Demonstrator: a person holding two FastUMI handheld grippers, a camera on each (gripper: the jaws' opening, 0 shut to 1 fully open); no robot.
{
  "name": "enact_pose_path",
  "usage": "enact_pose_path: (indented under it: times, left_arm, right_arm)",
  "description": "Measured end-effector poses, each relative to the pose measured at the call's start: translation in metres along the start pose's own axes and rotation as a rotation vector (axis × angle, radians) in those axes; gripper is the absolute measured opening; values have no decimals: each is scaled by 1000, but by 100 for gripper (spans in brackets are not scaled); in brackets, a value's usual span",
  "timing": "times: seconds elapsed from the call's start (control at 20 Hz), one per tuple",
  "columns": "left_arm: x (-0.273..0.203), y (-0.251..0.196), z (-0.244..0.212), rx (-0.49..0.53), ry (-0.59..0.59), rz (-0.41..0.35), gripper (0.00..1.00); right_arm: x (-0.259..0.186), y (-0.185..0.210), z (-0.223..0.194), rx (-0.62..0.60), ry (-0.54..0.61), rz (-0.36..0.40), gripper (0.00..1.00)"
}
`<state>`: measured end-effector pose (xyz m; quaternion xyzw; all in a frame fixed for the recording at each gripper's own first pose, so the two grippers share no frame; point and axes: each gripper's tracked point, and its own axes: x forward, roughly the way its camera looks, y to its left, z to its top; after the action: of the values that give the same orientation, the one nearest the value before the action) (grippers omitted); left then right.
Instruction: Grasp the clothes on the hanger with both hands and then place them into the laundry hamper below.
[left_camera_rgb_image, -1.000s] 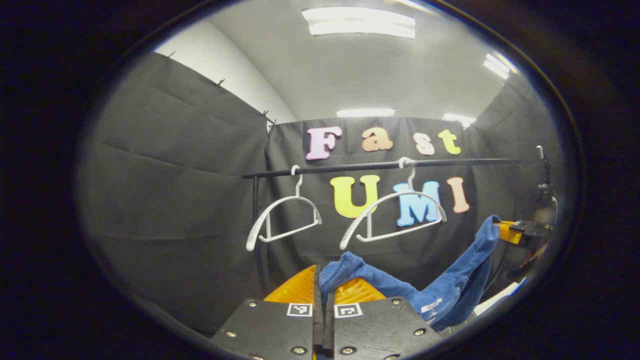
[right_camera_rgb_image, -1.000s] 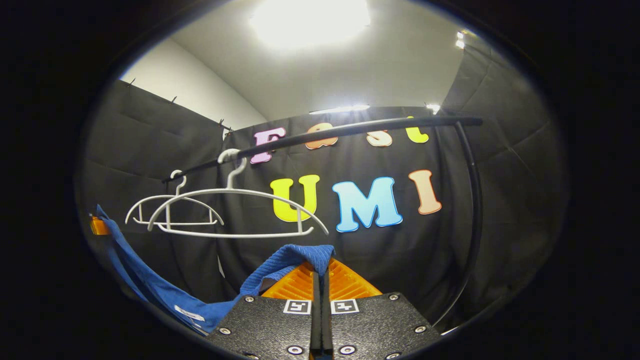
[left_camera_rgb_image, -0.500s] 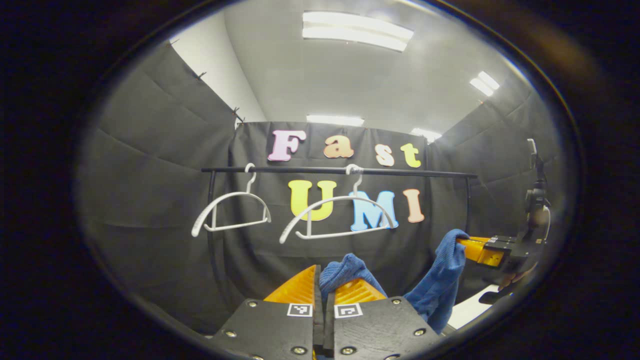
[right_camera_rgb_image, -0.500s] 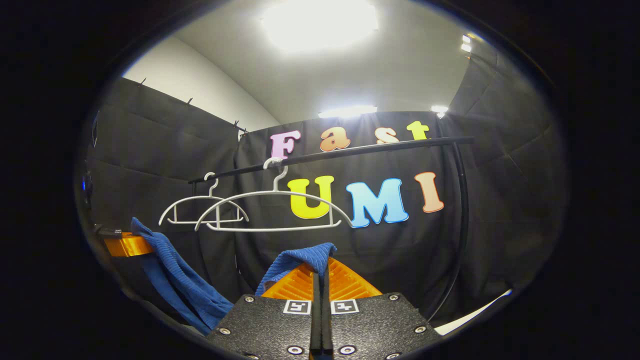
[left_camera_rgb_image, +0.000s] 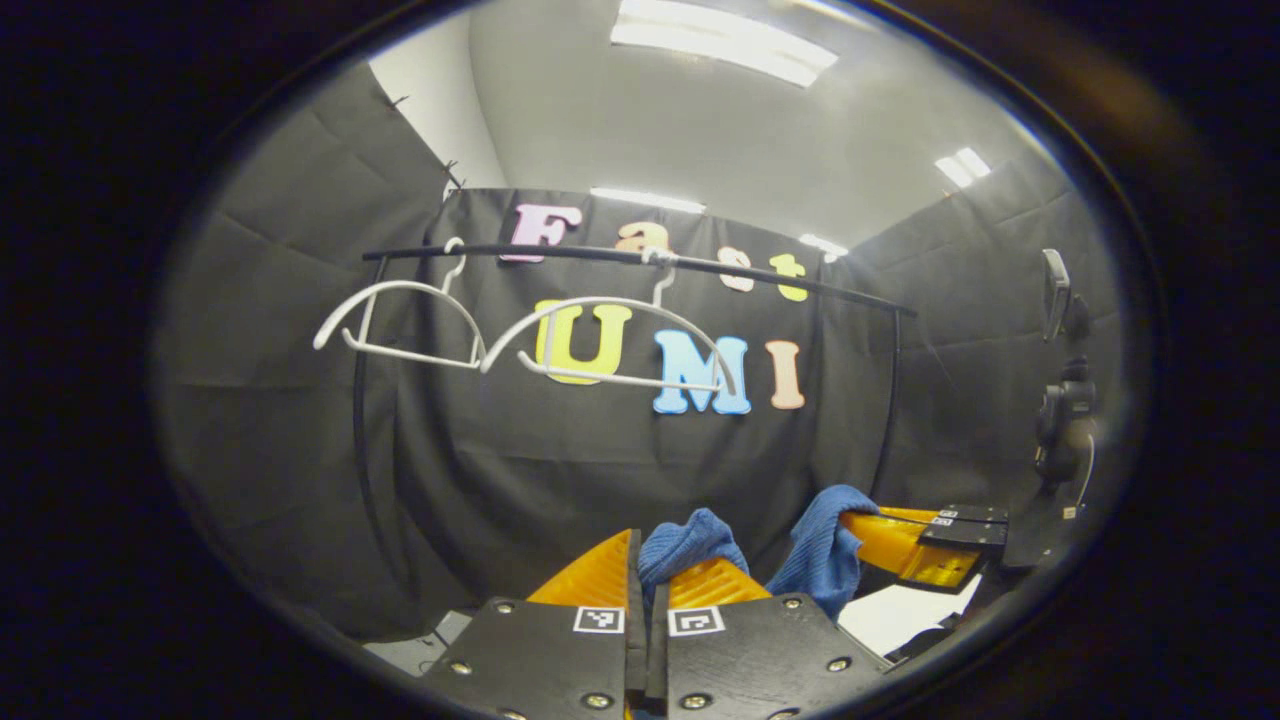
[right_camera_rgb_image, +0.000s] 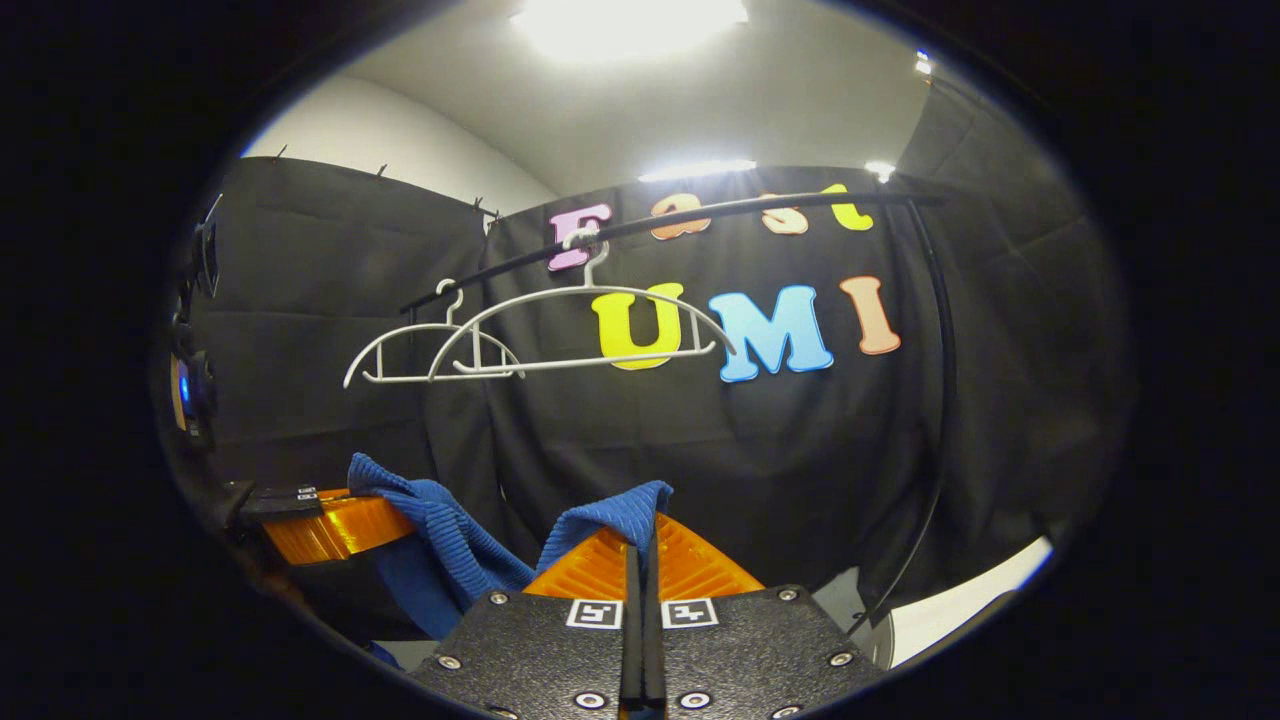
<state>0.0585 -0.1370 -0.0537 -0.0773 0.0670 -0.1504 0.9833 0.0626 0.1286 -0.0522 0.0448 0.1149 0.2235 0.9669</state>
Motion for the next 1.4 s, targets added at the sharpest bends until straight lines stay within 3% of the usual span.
enact_pose_path:
  times: [0.05, 0.1, 0.3, 0.4, 0.5, 0.9, 0.95, 1.05, 1.15, 1.2, 1.3, 1.4]
  left_arm:
    - [2, 0, -12, -9, 20, 2, 5]
    - [0, -1, -25, -13, 37, 4, 1]
    - [10, 7, -73, -18, 122, 18, 0]
    - [15, 9, -97, -8, 169, 21, 5]
    - [14, 10, -128, -3, 223, 32, 1]
    - [0, 33, -241, 5, 459, 93, 1]
    - [-4, 37, -255, 16, 490, 100, 5]
    - [-10, 44, -282, 35, 560, 116, 1]
    - [-20, 51, -297, 40, 615, 123, 1]
    - [-27, 53, -307, 43, 643, 124, 6]
    - [-39, 56, -321, 46, 692, 121, 2]
    - [-42, 58, -324, 39, 718, 124, 11]
  right_arm:
    - [1, 0, -10, 3, 21, -3, 0]
    - [3, -1, -22, 8, 43, -4, 0]
    - [3, -2, -69, -4, 126, -17, 0]
    - [6, -5, -93, -10, 173, -24, 0]
    - [7, -8, -116, -22, 219, -33, 0]
    - [-5, -11, -209, -80, 430, -56, 2]
    - [-7, -11, -222, -90, 462, -54, 2]
    - [-12, -15, -245, -112, 525, -57, 5]
    - [-22, -17, -265, -122, 588, -59, 6]
    - [-27, -19, -275, -127, 616, -61, 6]
    - [-37, -19, -289, -133, 668, -61, 8]
    - [-38, -22, -294, -137, 697, -54, 16]
